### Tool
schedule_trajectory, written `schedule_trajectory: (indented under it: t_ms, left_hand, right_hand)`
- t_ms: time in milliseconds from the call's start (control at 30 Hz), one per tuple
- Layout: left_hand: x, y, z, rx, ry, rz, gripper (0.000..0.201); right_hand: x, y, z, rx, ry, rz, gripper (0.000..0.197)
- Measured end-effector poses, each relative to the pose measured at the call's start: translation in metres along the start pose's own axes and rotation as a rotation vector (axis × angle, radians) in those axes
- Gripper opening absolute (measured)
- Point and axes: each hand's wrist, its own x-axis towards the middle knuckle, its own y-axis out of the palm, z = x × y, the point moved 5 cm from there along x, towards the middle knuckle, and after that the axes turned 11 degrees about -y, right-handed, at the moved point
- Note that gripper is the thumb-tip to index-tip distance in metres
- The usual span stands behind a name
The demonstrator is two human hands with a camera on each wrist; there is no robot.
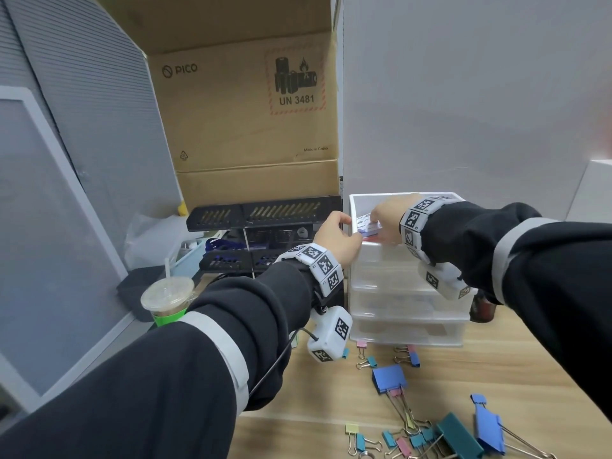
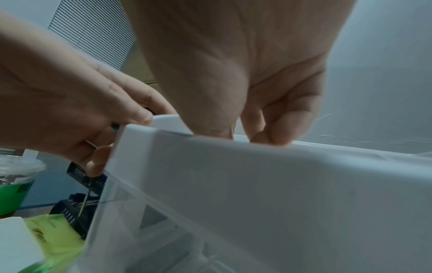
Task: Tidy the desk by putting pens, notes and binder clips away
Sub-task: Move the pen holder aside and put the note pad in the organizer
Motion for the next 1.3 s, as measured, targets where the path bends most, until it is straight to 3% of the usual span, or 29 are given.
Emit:
schedule_trajectory:
  t_ms: [100, 267, 433, 567, 833, 1033, 1167, 1300]
  left_hand:
    - [0.0, 0.0, 0.0, -0.001, 0.005, -0.001, 0.03]
    - [0.0, -0.001, -0.001, -0.001, 0.011, 0.0, 0.029]
    - [0.001, 0.0, 0.002, -0.01, 0.007, 0.003, 0.03]
    - [0.001, 0.001, 0.002, -0.02, 0.004, 0.001, 0.03]
    - [-0.005, 0.0, 0.003, -0.027, -0.022, 0.008, 0.029]
    - [-0.017, 0.004, 0.013, -0.034, -0.101, -0.005, 0.02]
    - [-0.029, 0.011, 0.026, -0.03, -0.204, 0.018, 0.027]
    - [-0.053, 0.023, 0.04, 0.072, -0.354, 0.144, 0.024]
  right_hand:
    - [0.004, 0.005, 0.0, -0.011, 0.003, 0.052, 0.044]
    - [-0.004, 0.002, -0.002, -0.051, -0.031, -0.026, 0.021]
    - [-0.002, 0.006, -0.006, -0.001, -0.029, -0.089, 0.019]
    - [-0.011, 0.009, -0.006, 0.047, -0.08, -0.17, 0.031]
    - [-0.015, 0.014, -0.003, 0.134, -0.024, -0.137, 0.04]
    - [-0.034, 0.023, -0.01, 0.26, -0.058, -0.311, 0.041]
    - [-0.057, 0.019, -0.017, 0.376, -0.084, -0.571, 0.03]
    - [-0.09, 0.018, -0.018, 0.428, -0.237, -0.772, 0.015]
